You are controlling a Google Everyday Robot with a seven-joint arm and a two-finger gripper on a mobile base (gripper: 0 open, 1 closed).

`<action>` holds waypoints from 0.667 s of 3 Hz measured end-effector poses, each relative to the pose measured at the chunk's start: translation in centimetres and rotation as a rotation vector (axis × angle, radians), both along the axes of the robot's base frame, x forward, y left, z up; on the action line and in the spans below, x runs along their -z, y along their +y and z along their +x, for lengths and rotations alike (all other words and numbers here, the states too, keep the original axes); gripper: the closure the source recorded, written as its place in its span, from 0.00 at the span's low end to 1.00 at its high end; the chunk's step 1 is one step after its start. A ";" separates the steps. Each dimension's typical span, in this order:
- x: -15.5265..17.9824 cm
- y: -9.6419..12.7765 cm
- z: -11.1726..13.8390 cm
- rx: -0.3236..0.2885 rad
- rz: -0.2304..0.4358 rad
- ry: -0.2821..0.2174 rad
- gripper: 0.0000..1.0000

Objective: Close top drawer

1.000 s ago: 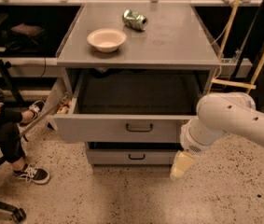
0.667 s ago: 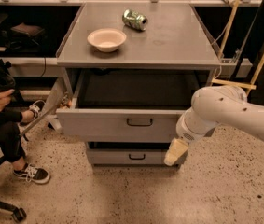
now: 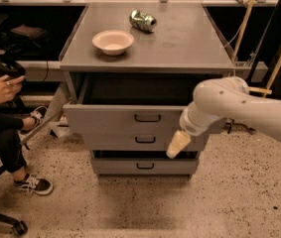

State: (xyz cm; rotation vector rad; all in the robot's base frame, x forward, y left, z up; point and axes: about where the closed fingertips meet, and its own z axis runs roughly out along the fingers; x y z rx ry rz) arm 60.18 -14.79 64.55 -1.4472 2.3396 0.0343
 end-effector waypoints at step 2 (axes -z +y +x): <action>-1.4 2.1 5.6 0.038 0.001 -0.055 0.00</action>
Offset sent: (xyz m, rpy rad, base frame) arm 0.2531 0.0961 0.0729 0.0082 -0.2503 -0.1574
